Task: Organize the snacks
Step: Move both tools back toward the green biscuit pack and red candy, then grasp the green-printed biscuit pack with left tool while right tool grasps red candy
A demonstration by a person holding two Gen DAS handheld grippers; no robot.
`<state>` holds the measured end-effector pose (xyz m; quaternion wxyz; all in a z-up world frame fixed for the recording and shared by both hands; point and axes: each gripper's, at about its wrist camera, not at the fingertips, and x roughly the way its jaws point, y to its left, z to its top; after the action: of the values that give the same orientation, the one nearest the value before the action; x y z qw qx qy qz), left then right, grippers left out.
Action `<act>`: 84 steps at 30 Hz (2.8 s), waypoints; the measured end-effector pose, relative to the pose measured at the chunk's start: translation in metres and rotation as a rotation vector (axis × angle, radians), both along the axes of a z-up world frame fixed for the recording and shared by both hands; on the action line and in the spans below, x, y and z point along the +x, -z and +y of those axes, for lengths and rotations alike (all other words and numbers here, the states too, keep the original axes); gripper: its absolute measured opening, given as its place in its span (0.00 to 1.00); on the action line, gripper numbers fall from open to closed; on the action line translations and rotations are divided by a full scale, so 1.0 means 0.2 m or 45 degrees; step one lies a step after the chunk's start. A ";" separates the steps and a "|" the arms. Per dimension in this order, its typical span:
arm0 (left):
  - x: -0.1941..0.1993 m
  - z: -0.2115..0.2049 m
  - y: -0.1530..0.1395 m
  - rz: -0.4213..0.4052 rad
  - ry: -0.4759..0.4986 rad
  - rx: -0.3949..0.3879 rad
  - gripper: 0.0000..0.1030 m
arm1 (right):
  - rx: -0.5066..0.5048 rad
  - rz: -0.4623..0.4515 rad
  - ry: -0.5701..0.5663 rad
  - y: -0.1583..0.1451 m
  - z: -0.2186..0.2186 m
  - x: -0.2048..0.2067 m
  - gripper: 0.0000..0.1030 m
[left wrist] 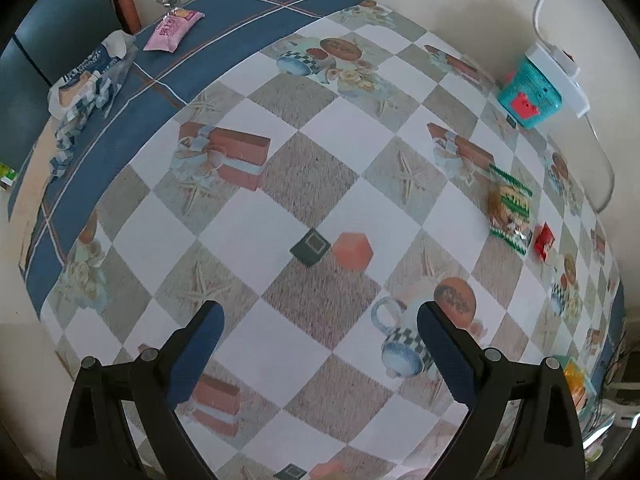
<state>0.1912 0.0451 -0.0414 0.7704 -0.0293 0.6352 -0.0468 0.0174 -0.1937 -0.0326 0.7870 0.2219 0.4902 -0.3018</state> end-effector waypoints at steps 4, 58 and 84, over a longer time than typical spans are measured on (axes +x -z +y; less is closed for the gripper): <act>0.04 0.00 0.03 0.011 -0.013 -0.013 0.95 | 0.012 -0.001 -0.008 0.01 -0.02 0.06 1.00; 0.29 -1.00 0.21 -0.130 0.525 -0.047 0.50 | 0.059 -0.039 -0.186 0.27 -0.41 0.71 0.19; -0.46 -0.50 -0.26 -0.173 0.253 -0.156 0.50 | 0.035 -0.248 -0.057 -0.19 -0.06 -0.18 0.18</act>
<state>0.0987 -0.0556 0.0110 0.8001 -0.0099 0.5771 -0.1633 -0.0192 -0.2053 0.0044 0.8343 0.2501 0.4204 -0.2543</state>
